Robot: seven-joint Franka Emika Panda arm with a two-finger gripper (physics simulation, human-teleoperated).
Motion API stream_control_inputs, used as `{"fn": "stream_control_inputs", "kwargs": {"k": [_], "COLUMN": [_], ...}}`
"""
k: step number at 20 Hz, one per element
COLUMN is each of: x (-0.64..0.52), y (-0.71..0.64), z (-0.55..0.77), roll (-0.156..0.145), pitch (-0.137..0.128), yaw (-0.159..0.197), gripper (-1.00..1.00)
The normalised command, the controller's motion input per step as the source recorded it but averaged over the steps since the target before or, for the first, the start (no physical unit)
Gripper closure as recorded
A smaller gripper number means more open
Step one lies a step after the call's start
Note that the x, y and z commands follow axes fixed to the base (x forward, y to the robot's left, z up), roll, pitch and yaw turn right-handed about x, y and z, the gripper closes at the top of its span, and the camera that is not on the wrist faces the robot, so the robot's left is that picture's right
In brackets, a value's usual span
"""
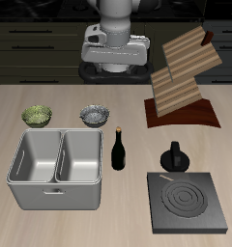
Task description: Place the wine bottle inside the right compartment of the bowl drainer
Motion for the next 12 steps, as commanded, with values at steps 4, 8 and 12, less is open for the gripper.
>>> {"fn": "stream_control_inputs", "kwargs": {"k": [4,8,12], "x": [0.21,0.29,0.22], "y": [0.04,0.07,0.0], "z": [-0.01,-0.01,-0.02], "roll": [0.019,-0.008,0.01], "pitch": [0.004,-0.015,-0.008], "yaw": [-0.024,0.018,0.009], "gripper": [-1.0,-1.0,-1.0]}}
